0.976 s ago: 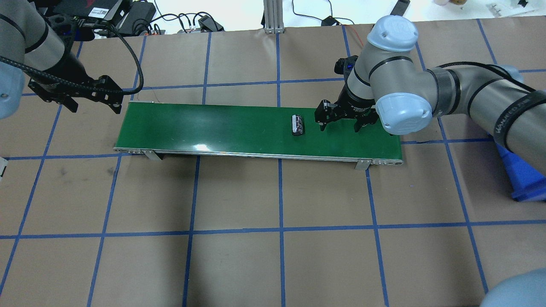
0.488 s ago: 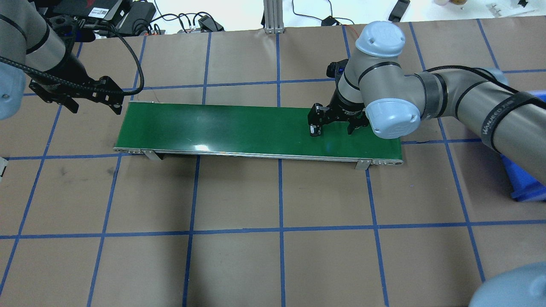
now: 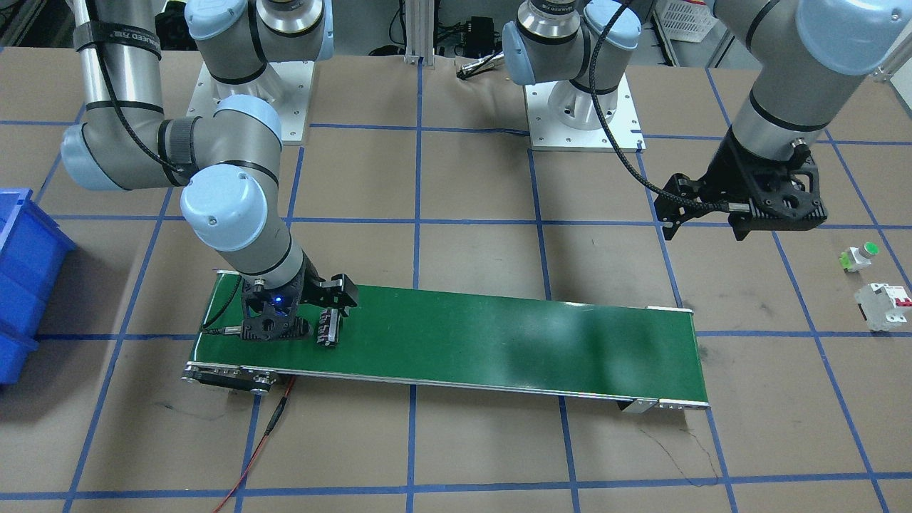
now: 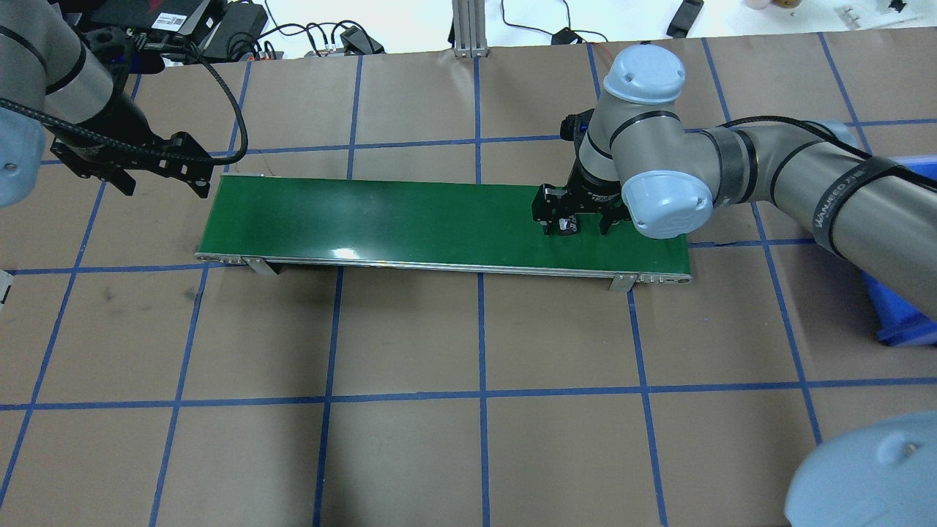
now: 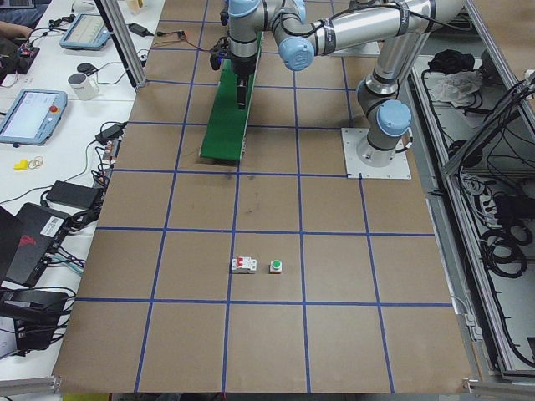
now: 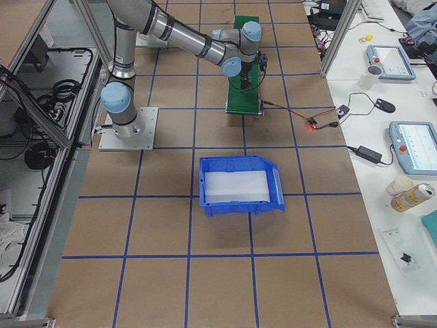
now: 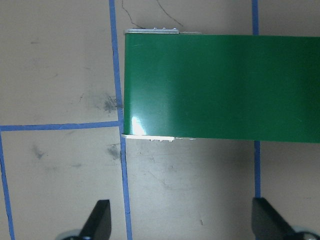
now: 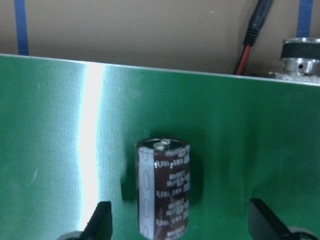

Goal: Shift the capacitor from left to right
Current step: 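Close the right gripper on the capacitor on the belt, then lift the capacitor with the right gripper off the belt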

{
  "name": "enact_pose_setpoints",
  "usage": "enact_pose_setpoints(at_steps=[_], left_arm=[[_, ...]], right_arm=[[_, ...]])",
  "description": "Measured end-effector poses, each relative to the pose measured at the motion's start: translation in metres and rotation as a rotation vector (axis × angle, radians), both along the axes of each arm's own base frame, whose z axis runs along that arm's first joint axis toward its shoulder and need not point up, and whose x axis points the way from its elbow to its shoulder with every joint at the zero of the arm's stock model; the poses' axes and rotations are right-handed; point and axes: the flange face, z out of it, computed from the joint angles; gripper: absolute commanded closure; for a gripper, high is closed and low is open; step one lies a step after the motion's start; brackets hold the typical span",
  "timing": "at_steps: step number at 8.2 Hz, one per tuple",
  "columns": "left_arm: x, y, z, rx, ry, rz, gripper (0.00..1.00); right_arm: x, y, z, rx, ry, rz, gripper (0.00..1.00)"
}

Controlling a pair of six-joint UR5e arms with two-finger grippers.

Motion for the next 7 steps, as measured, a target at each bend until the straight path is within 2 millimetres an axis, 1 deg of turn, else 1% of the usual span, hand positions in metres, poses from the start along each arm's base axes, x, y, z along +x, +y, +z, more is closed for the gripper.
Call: enact_pose_setpoints(at_steps=[1,2,3,4,5,6,7], left_arm=[[0.0,0.0,-0.001,0.002,0.0,0.0,0.0],[0.0,0.0,-0.002,0.004,0.001,0.0,0.0],[0.0,0.0,-0.002,0.005,0.001,0.0,0.0],[0.0,0.001,-0.002,0.004,0.001,0.0,0.0],[0.0,0.001,-0.002,0.003,0.001,0.0,0.0],[0.0,0.001,-0.002,0.003,0.002,0.0,0.0],[0.0,0.001,-0.002,0.002,0.002,0.0,0.0]], right_arm=[[-0.002,-0.004,0.0,-0.007,0.024,0.016,0.27],[-0.005,-0.007,0.001,-0.014,0.049,0.04,0.46],[-0.008,-0.008,0.002,-0.02,0.08,0.061,0.76],[-0.012,-0.009,0.003,-0.023,0.105,0.071,0.97],[-0.016,-0.009,0.005,-0.022,0.119,0.072,1.0],[-0.022,-0.01,0.007,-0.021,0.136,0.069,1.0],[-0.031,-0.01,0.01,-0.011,0.153,0.057,1.0]])
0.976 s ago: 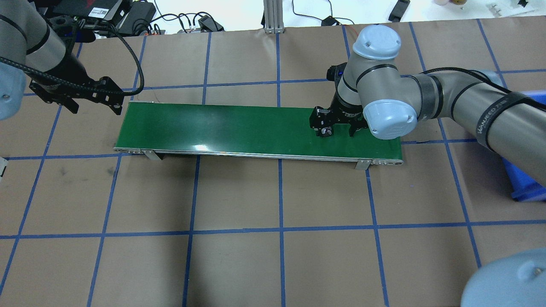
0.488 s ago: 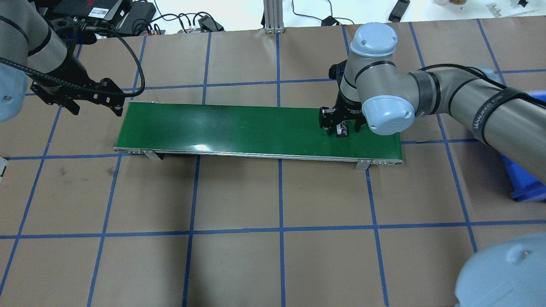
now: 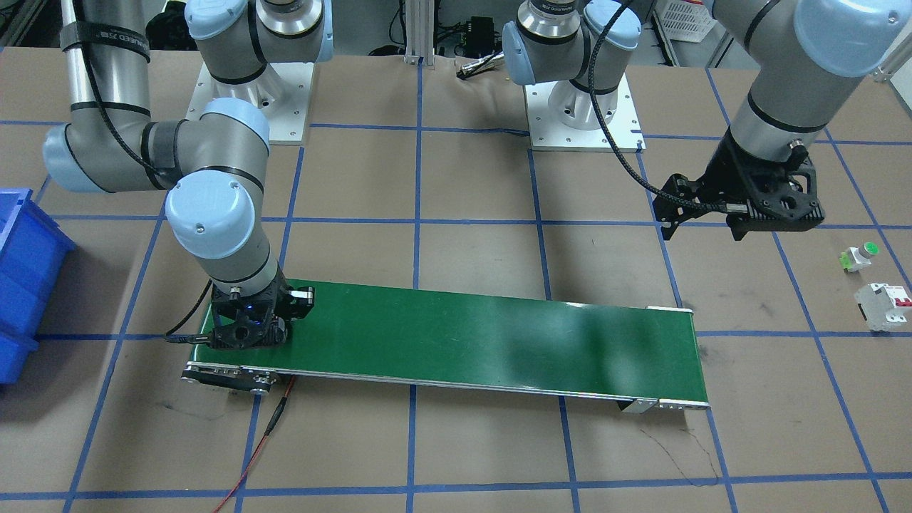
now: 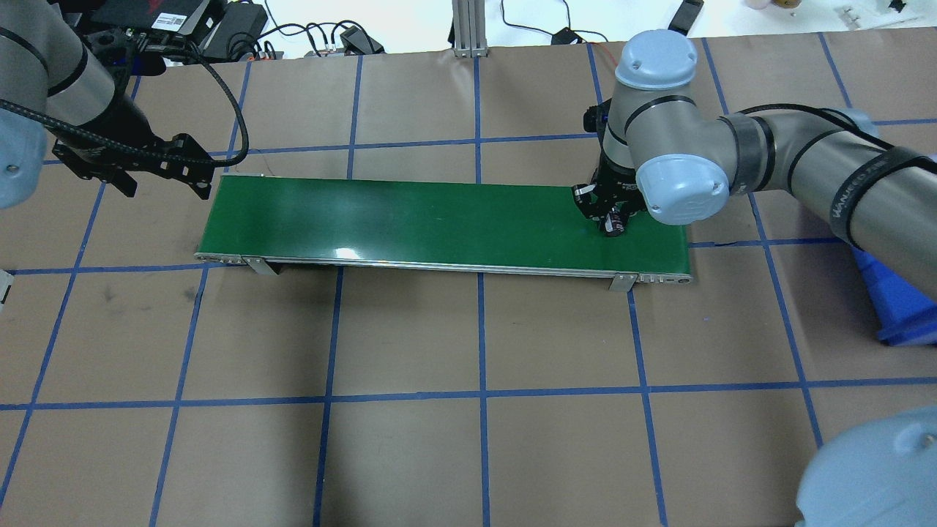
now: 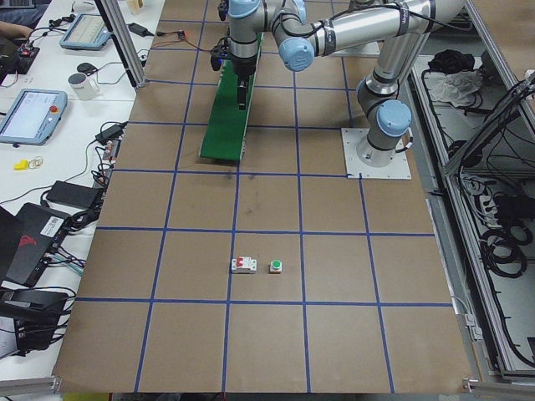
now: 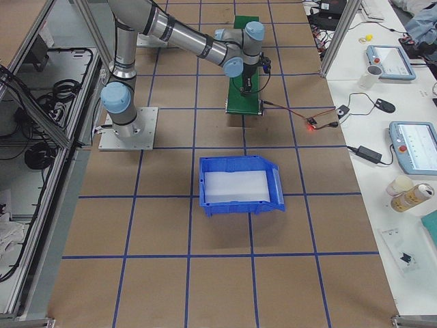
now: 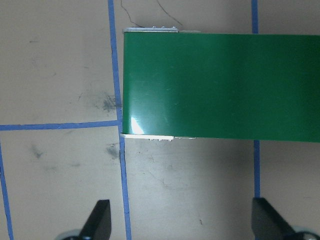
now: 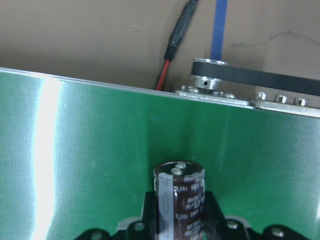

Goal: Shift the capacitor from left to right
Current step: 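Lift the capacitor with the right gripper off the belt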

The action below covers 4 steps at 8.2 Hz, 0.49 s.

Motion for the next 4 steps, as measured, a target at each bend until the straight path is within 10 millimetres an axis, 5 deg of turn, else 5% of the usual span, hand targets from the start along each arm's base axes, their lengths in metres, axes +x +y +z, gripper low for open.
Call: enact_pose_setpoints(at_steps=[2,4], left_arm=[[0.0,0.0,0.001,-0.002,0.0,0.0,0.0],[0.0,0.001,0.002,-0.002,-0.001,-0.001,0.0]], right_arm=[[-0.028,-0.002,0.016,0.003,0.013,-0.033,1.0],[-0.092,-0.01,0.06,0.012,0.018,-0.033,1.0]])
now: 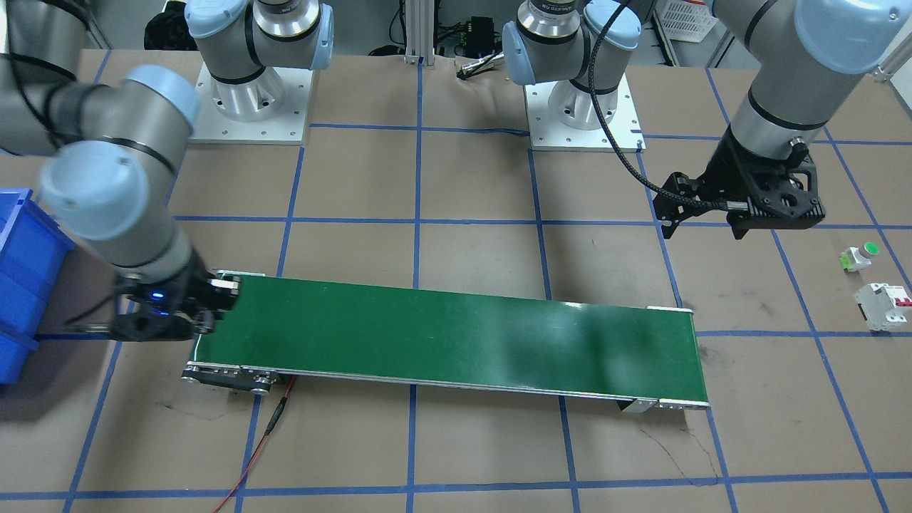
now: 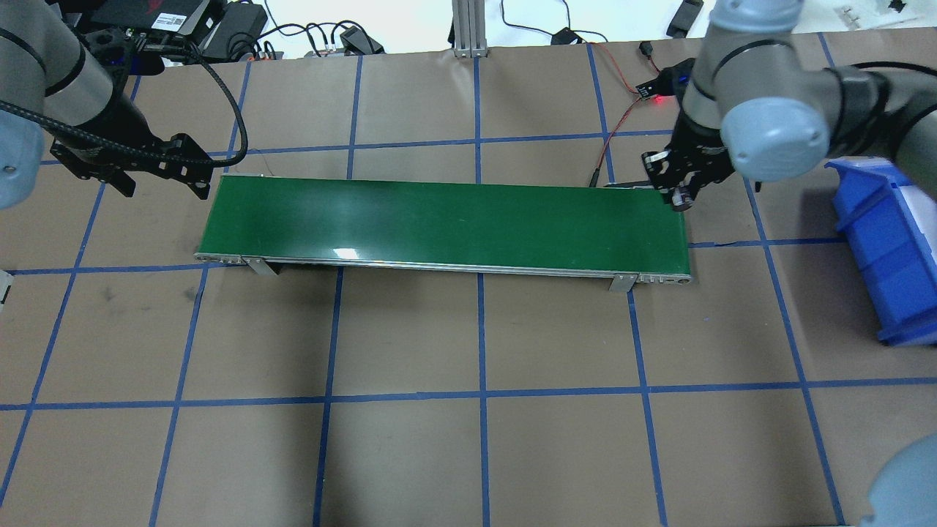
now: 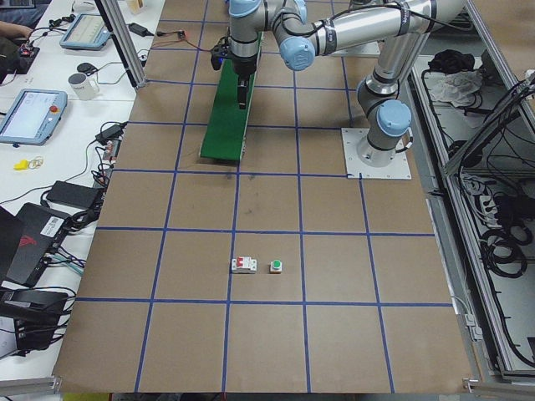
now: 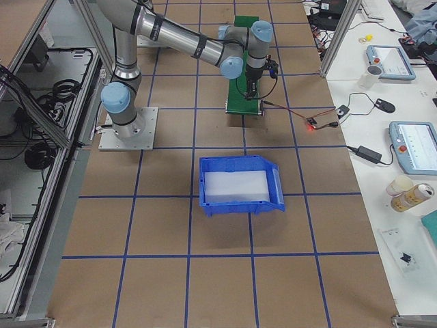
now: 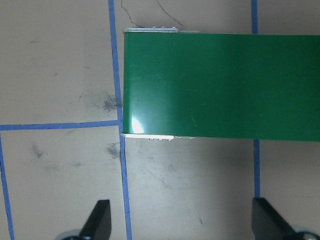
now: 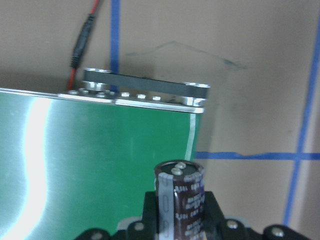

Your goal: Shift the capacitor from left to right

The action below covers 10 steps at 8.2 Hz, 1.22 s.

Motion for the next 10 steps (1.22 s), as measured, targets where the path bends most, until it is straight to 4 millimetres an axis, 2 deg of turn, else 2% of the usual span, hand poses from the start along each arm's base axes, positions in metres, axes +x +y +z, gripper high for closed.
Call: enact_pose_setpoints(at_steps=[2,5,6,7,8,9,10], left_arm=[[0.0,0.0,0.0,0.001,0.0,0.0,0.0],[0.0,0.001,0.0,0.0,0.0,0.0,0.0],[0.0,0.001,0.0,0.0,0.0,0.0,0.0],[0.0,0.001,0.0,0.0,0.0,0.0,0.0],[0.0,0.001,0.0,0.001,-0.001,0.0,0.0],[0.0,0.0,0.0,0.001,-0.001,0.0,0.0],[0.0,0.0,0.0,0.001,-0.001,-0.001,0.0]], right_arm=[[-0.094,0.002,0.039,0.029,0.049,0.072,1.0],[-0.246,0.023,0.067,0.034,0.08,0.225,1.0],[-0.297,0.037,0.067,0.035,0.082,0.276,1.0],[-0.338,0.046,0.06,0.027,0.095,0.313,1.0],[-0.365,0.05,0.045,0.03,0.096,0.337,1.0],[-0.38,0.049,0.021,0.046,0.077,0.349,1.0],[-0.39,0.046,-0.005,0.062,0.055,0.352,0.51]])
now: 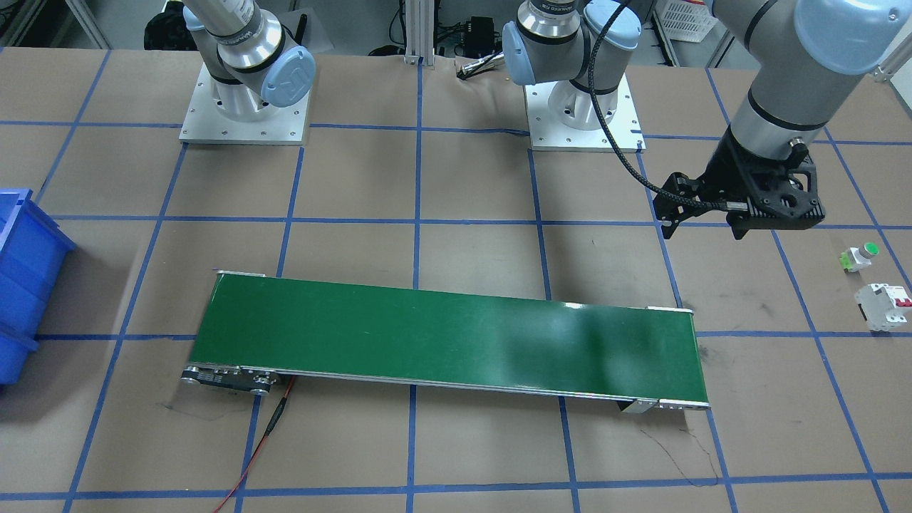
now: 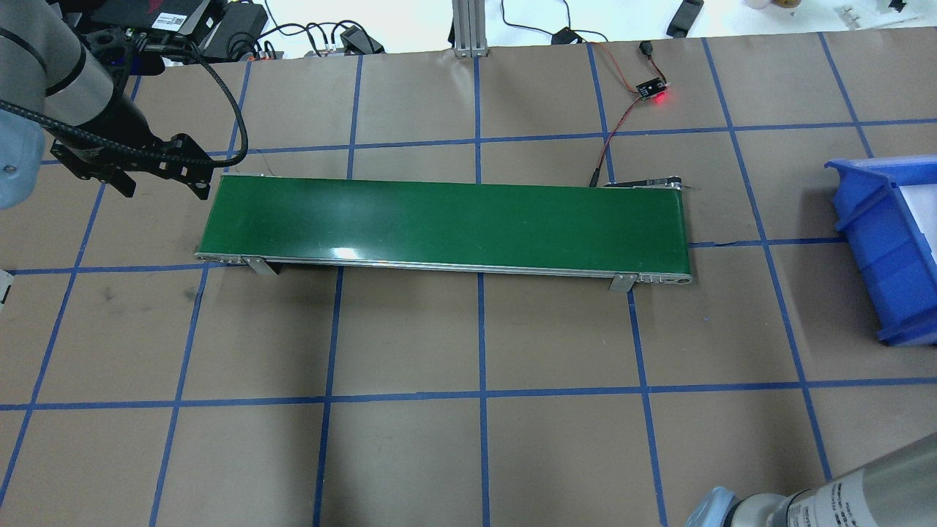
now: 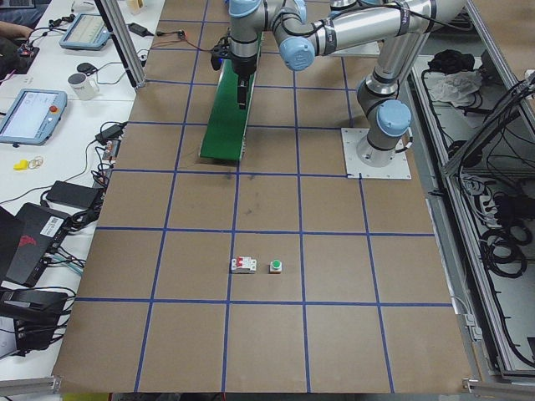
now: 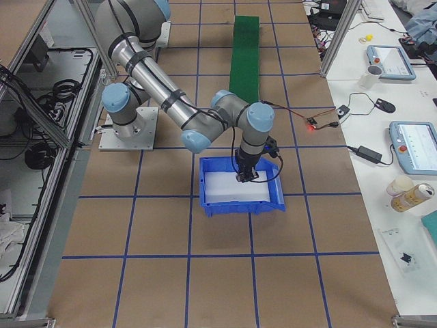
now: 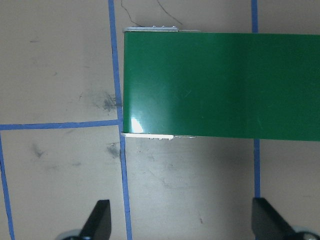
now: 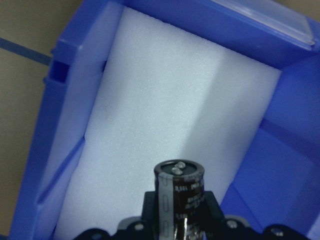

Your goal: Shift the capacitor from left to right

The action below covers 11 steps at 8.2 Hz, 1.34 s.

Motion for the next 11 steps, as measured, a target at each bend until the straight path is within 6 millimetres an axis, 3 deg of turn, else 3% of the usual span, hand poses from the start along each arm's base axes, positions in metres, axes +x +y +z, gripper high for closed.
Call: enact_pose_setpoints(at_steps=[1,2,4,6,8,9,11], left_arm=[[0.0,0.0,0.0,0.001,0.001,0.0,0.0],[0.0,0.0,-0.001,0.001,0.001,0.0,0.0],[0.0,0.0,-0.001,0.003,0.001,0.0,0.0],[0.0,-0.001,-0.002,0.004,0.0,0.001,0.0],[0.0,-0.001,-0.002,0.005,0.0,0.001,0.0],[0.0,-0.001,-0.002,0.005,-0.001,0.001,0.0],[0.0,-0.001,-0.001,-0.001,0.0,0.006,0.0]], right_arm=[[-0.007,-0.004,-0.023,0.011,-0.01,0.0,0.01],[-0.011,-0.006,-0.037,0.016,-0.015,0.001,0.0],[-0.01,-0.004,-0.034,0.021,-0.02,0.001,0.0],[0.014,0.014,0.014,0.043,-0.056,-0.02,0.0],[0.082,0.03,0.083,0.04,-0.102,-0.103,0.0],[0.129,0.032,0.113,0.027,-0.096,-0.14,0.0],[0.243,0.039,0.155,0.006,-0.074,-0.253,0.0]])
